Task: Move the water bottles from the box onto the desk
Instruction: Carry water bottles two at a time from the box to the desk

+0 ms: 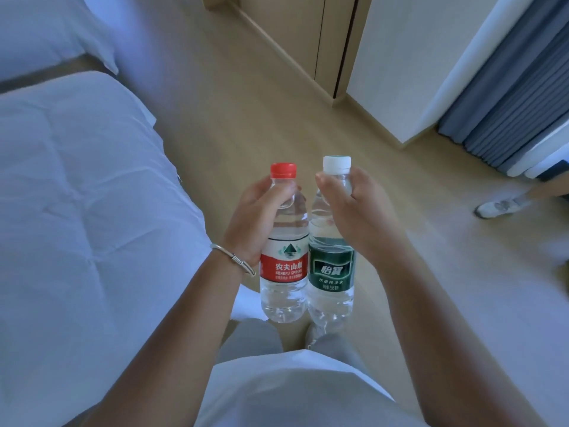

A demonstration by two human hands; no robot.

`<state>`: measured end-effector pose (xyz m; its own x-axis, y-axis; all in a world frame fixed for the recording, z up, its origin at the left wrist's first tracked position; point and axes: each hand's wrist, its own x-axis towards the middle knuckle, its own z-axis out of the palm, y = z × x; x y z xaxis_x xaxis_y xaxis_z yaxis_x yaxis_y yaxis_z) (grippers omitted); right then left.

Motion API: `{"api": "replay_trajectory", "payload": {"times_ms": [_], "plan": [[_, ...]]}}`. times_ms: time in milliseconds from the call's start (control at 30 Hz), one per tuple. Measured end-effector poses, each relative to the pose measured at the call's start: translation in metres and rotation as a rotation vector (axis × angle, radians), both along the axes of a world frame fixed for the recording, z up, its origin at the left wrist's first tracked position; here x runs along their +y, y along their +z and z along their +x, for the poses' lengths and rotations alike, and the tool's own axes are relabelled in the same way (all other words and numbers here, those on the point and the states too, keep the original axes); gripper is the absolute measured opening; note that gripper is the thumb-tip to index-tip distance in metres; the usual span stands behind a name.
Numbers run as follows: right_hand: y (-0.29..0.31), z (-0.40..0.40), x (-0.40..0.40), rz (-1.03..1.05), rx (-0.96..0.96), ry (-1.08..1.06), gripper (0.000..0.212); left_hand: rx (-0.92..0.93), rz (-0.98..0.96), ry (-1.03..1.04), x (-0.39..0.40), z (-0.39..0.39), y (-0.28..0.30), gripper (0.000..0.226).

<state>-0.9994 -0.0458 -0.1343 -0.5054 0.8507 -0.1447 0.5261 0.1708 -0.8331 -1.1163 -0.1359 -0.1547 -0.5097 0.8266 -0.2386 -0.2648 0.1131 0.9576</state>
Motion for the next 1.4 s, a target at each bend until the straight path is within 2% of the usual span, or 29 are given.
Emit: {"api": "replay_trajectory", "payload": {"times_ms": [200,433,967,1400], "plan": [[0.008,-0.01,0.06,0.002,0.028,0.097,0.028,-0.008,0.003,0.093,0.049,-0.002,0.009,0.014],[0.004,-0.056,0.118,-0.033,0.035,0.168,0.027,0.012,-0.013,0.169,0.1,-0.04,0.004,0.015],[0.012,-0.284,0.268,0.05,0.015,0.296,0.026,0.046,0.07,0.273,0.238,-0.256,0.009,0.018],[0.017,-0.405,0.405,0.044,0.062,0.412,0.027,0.071,0.046,0.404,0.368,-0.364,0.015,0.017]]}}
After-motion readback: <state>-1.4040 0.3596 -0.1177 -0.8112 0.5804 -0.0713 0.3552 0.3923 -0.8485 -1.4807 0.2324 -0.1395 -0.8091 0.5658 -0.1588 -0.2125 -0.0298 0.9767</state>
